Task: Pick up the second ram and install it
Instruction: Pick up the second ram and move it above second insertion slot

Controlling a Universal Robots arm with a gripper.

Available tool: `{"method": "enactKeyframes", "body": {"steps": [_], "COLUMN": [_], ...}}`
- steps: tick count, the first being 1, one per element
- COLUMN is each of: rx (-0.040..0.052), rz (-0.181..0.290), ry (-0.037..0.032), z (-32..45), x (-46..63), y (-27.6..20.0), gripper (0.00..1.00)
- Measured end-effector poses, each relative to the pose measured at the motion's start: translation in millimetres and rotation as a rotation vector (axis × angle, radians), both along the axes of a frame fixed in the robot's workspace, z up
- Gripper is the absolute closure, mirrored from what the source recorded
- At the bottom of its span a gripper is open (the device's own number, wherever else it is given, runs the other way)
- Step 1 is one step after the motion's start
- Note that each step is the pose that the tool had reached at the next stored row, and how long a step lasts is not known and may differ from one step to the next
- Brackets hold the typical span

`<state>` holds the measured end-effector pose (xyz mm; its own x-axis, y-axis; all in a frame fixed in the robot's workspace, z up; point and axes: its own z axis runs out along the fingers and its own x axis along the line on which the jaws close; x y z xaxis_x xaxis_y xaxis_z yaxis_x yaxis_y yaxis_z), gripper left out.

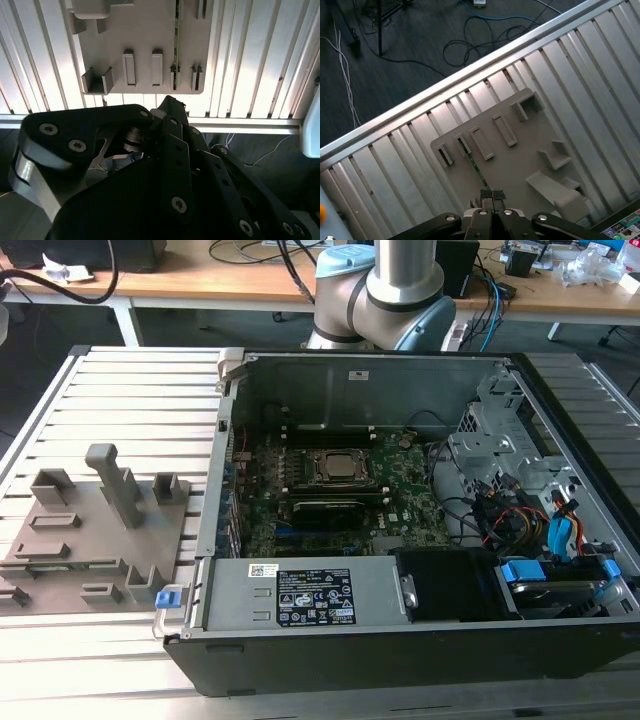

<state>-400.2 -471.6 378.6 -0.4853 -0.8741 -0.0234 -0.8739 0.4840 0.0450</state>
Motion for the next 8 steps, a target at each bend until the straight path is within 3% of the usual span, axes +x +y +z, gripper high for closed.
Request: {"method": "enactKeyframes", "body": {"steps": [8], "rx": [0.0000], "rz": [0.106], "ry": [0.0000], "z": [0.0], "x": [0.0], "y": [0.0], "gripper": [0.89]}}
